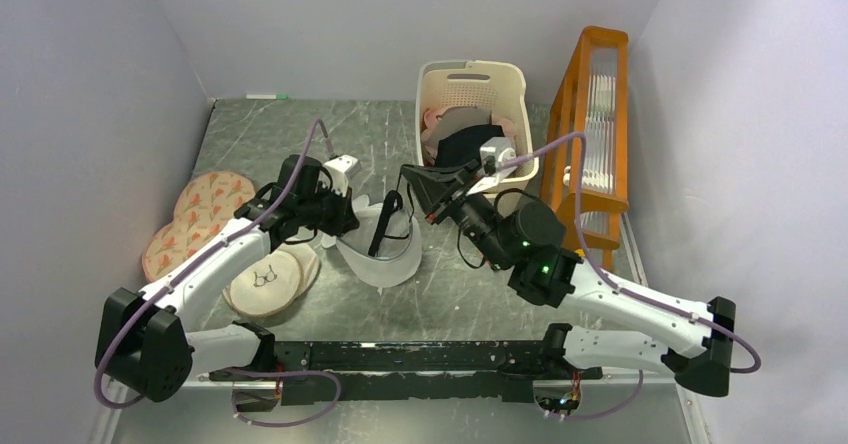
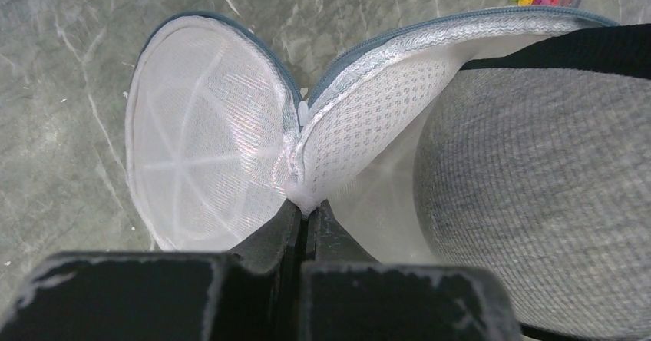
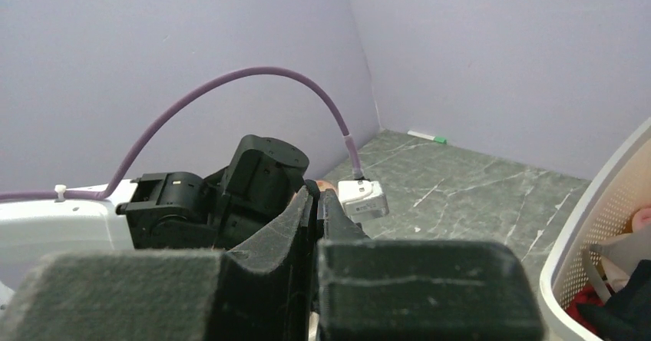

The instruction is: Unzip the laundry bag and remove the bra

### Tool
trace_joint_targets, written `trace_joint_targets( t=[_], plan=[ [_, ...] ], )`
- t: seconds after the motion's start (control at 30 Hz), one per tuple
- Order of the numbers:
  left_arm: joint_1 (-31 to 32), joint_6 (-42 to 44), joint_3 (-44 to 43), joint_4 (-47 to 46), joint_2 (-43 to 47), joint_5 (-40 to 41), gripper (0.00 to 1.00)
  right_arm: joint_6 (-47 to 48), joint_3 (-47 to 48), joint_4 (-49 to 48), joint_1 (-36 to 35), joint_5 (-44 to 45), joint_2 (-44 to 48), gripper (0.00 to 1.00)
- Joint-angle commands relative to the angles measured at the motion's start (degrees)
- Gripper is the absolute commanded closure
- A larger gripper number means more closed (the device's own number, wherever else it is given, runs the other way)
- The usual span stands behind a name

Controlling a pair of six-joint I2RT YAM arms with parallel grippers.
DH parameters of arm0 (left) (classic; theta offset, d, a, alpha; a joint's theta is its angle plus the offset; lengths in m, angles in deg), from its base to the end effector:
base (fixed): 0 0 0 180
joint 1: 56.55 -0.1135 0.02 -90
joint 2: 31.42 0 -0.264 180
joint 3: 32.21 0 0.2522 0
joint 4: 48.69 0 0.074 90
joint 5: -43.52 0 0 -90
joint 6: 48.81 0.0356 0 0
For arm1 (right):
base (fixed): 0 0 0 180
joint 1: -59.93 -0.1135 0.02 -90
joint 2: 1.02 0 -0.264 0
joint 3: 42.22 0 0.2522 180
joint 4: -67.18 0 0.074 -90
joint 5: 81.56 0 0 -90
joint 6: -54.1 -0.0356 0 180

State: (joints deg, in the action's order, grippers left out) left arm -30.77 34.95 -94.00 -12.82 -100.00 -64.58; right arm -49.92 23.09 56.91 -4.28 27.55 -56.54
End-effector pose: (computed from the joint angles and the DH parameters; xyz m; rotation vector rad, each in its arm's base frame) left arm 0.2233 -0.1201 0.2564 0.5611 2.2906 -0.6446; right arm 0.1063 0.1932 0.4109 -0.2609 1.2751 0.9761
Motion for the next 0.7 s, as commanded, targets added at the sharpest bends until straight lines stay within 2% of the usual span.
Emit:
trace_joint_targets(
  t=[0.0,0.4,0.67],
  plan=[
    [0.43,0.80,-1.15,-0.46,-1.09,-1.96,0.93,1.12,3.86,-1.75,0.04,-0.51,-2.79,1.00],
    [1.30,1.27,-2.05,0.89,-4.15,-1.98,0.93,2.86,10.11,-3.80,0.05,-2.97,-4.61,1.00],
    [1.75,1.33,-2.01,1.23,-3.52,-0.46,0.89,0.98,2.16,-5.94,0.04,1.27,3.13,1.00]
  ],
)
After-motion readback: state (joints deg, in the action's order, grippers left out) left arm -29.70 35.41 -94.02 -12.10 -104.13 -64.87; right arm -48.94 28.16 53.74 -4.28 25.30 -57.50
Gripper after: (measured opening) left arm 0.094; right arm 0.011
